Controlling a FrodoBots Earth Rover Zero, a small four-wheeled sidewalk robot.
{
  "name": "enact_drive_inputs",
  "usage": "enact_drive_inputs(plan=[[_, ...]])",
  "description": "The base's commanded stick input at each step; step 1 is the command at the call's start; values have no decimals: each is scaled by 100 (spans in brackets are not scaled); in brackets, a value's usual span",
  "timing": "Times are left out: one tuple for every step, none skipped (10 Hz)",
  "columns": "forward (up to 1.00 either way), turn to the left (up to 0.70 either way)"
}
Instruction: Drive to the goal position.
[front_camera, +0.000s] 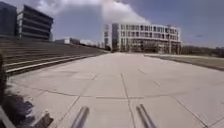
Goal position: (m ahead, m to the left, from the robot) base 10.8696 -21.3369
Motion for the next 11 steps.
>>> enact_drive_inputs(plan=[[70, 0], [70, 0], [70, 0], [70, 0], [70, 0], [70, 0], [70, 0], [70, 0], [70, 0], [70, 0], [70, 0]])
